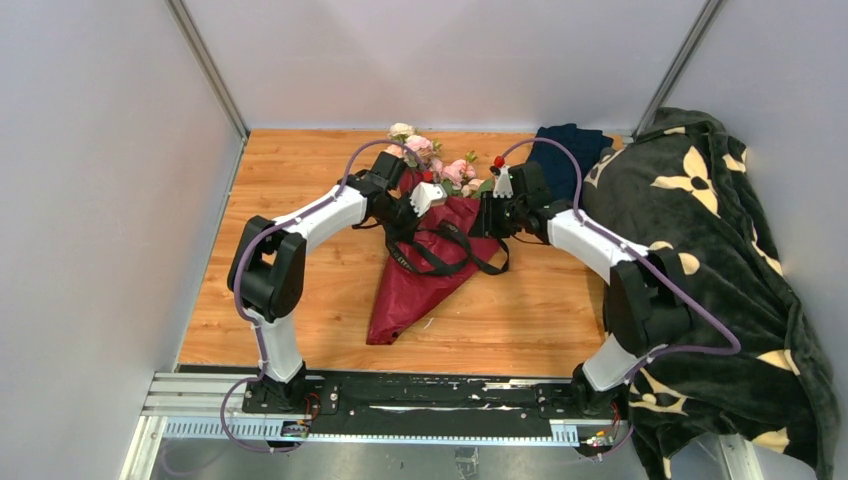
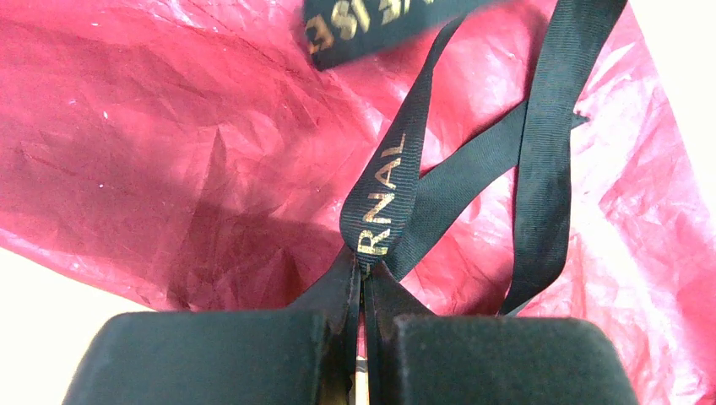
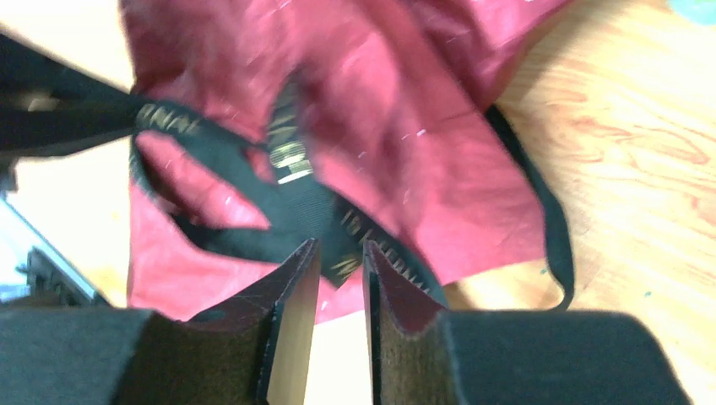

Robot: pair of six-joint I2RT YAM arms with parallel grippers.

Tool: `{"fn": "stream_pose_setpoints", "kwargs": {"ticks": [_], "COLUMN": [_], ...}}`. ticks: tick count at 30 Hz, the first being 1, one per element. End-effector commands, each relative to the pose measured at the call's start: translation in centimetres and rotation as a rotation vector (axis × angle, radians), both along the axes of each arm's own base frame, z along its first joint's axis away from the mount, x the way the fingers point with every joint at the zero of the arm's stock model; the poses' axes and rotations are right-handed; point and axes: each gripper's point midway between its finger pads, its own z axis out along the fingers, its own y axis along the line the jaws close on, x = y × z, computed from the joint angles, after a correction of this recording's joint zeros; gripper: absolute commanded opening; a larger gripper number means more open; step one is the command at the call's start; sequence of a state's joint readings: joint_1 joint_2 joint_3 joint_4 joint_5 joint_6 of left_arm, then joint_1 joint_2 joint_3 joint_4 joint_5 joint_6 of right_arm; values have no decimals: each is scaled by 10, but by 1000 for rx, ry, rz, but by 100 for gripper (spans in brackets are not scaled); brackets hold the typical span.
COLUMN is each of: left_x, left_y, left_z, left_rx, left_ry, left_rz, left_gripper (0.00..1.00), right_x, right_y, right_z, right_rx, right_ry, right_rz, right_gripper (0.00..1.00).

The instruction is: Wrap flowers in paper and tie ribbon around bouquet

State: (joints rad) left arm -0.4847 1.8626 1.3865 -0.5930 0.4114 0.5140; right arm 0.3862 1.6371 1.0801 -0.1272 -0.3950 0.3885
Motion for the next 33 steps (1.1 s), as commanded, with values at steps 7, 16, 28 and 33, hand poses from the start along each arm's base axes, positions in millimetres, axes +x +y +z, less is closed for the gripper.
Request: {"fn": "stream_pose_setpoints", "kwargs": {"ticks": [7,16,28,33], "left_x": [-3,-1,-1,0], "left_y": [-3,-1,-2,-2], "left_z": [13,20,15,14], "left_rx": [-35,-31,-31,-26], "left_ry": [-30,-66,-52,-53], "left_rz": [-44,-54,-53,-55], "left_gripper": [0,0,0,0], "right_x": [-22,-64,-54,-42], "right_y": [11,-16,-6,6], "right_z": [20,-3,-18,-22], "right_rx": [-11,-230,-627,-612], "right_ry": [-92,-274,-916,-914], "right_rz": [229,384,872,924], "right_gripper": [37,47,52,51]}}
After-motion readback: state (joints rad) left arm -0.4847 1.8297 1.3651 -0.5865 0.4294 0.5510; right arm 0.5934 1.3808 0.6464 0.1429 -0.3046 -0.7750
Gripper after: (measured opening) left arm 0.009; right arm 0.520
